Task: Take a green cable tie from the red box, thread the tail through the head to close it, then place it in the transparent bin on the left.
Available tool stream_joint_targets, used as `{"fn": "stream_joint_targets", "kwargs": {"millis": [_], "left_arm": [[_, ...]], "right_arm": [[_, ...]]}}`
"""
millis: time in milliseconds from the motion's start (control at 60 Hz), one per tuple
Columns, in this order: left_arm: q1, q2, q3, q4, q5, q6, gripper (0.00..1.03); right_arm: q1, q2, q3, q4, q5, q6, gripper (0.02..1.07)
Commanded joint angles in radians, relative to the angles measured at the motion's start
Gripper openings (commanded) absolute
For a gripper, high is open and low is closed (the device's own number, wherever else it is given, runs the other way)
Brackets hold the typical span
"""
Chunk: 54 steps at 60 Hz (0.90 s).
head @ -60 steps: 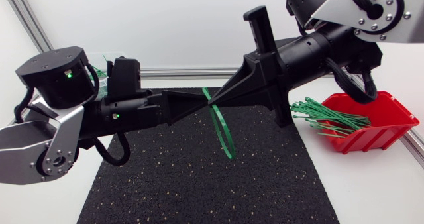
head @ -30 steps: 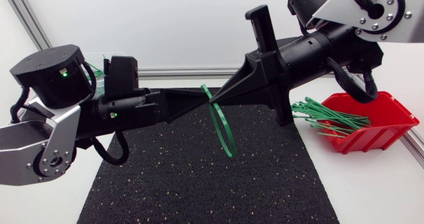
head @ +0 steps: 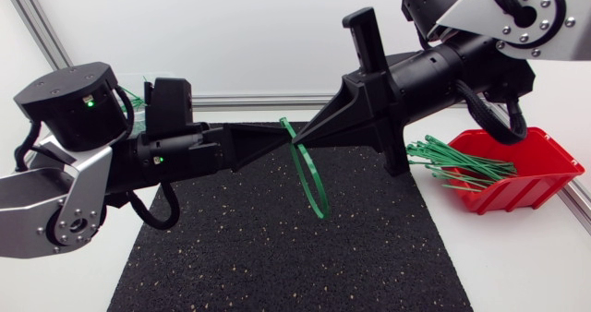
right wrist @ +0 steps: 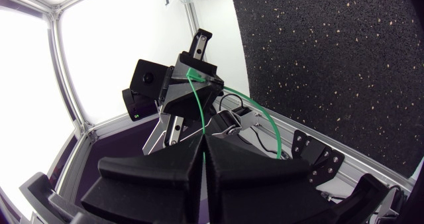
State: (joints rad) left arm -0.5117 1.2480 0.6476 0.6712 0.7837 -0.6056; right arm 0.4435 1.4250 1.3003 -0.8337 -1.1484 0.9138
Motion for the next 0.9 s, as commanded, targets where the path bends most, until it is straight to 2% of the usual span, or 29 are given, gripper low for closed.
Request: {"fn": "stream_joint_targets", "kwargs": {"millis": [0, 883], "left_arm": [[0.006, -0.001, -0.014, 0.016, 0.003, 0.004, 0.03], [0.001, -0.002, -0.017, 0.016, 0.002, 0.004, 0.03]], "right_arm": [[0.006, -0.017, -0.030, 0.005, -0.001, 0.031, 0.08], [0.015, -0.052, -0.015, 0.047, -0.001, 0.065, 0.08]]}}
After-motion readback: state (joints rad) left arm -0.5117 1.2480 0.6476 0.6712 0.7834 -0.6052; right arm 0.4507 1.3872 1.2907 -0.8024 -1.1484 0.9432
